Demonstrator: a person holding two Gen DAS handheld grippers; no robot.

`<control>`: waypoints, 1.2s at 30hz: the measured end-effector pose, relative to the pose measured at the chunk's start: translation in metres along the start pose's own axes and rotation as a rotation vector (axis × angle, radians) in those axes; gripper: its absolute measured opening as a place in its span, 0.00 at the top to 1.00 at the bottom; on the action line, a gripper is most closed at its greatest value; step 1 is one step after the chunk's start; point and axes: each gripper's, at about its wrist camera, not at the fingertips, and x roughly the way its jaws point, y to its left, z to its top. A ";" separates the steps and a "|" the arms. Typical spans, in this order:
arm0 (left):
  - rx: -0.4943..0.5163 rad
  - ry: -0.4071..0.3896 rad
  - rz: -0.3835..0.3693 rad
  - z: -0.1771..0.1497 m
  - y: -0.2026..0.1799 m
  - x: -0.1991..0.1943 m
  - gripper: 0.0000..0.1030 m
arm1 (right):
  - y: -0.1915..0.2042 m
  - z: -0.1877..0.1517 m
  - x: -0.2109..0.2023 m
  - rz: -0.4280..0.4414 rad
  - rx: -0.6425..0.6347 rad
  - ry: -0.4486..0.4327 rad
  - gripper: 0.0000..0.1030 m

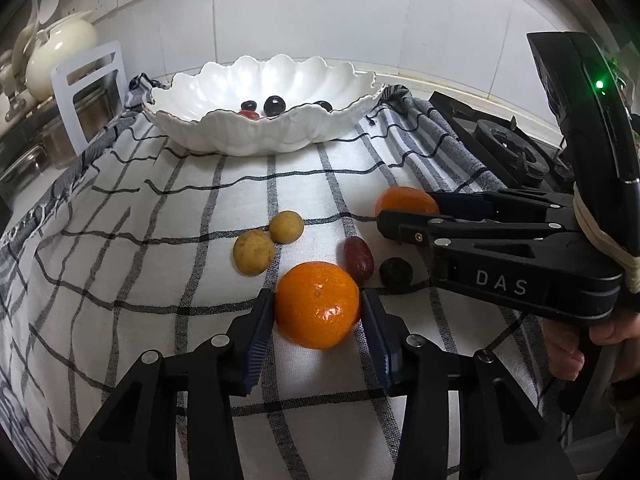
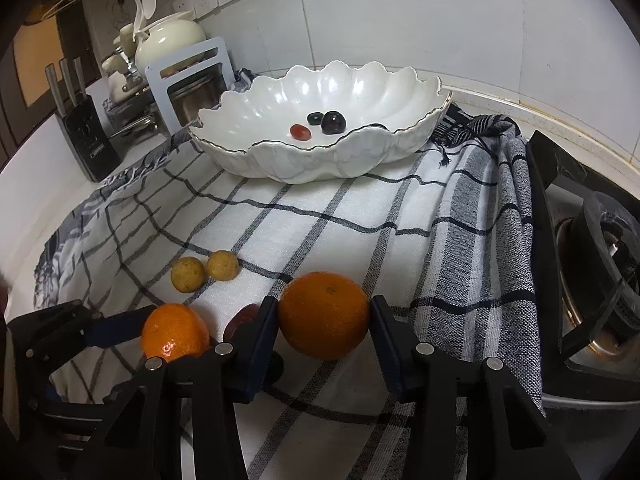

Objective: Organize fruits
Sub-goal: 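Lower both grippers onto the two tangerines on the towel, then grasp a tangerine with the left gripper while the right gripper grasps another tangerine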

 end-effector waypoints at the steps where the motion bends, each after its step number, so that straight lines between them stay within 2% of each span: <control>1: 0.003 0.000 0.001 0.000 0.000 0.000 0.58 | 0.000 -0.001 -0.001 -0.003 -0.002 -0.002 0.55; 11: -0.004 -0.025 -0.007 0.004 0.001 -0.015 0.59 | 0.003 -0.008 -0.015 -0.037 0.012 -0.029 0.55; 36: -0.025 -0.181 -0.023 0.027 0.021 -0.070 0.60 | 0.032 0.004 -0.078 -0.131 0.001 -0.196 0.55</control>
